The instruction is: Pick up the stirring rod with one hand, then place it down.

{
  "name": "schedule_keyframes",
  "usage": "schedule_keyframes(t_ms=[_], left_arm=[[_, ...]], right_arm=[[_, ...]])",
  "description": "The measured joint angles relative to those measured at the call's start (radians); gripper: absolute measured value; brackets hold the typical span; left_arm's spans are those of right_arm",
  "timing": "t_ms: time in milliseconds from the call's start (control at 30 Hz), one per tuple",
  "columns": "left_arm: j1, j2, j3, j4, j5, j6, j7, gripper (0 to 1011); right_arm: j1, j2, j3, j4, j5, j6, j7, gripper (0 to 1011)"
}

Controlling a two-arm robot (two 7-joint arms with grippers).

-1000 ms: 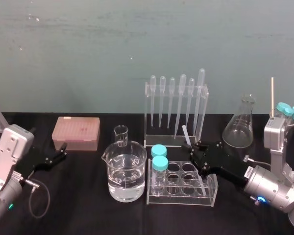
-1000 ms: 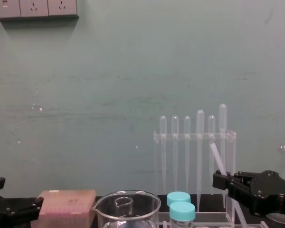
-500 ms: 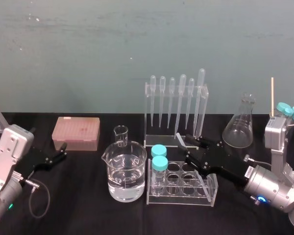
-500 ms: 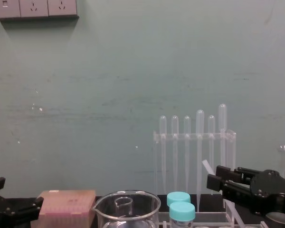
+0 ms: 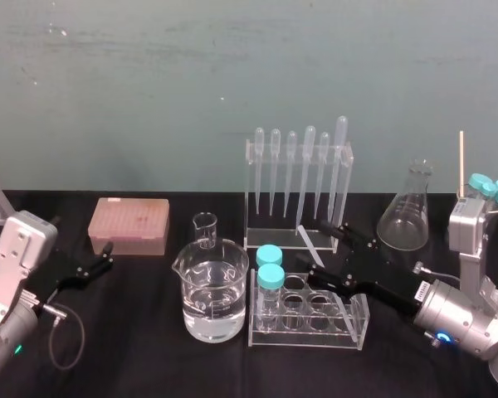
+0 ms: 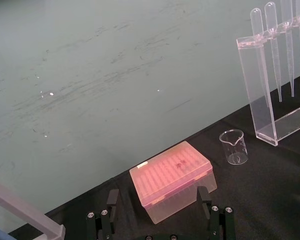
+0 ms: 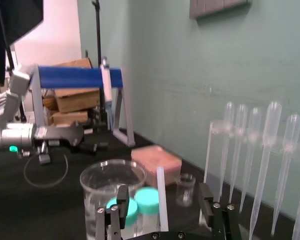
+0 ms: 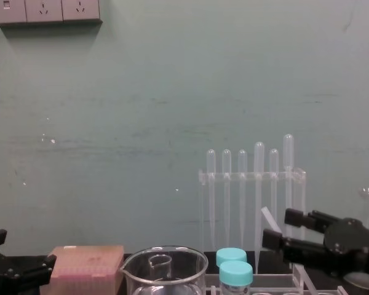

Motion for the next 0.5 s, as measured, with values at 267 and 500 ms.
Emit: schedule_keyframes(t_ms=[267, 500], left_arm=[[0.0, 0.0, 0.0, 0.0, 0.0, 0.0, 0.0, 1000], [0.0, 0.0, 0.0, 0.0, 0.0, 0.0, 0.0, 1000]], right_arm=[[-0.035, -0.019, 0.073, -0.09, 0.004, -0.146, -0.058, 1000], [-0.104, -0.013, 0.159, -0.165, -0.04, -0.144, -0.209, 1000]])
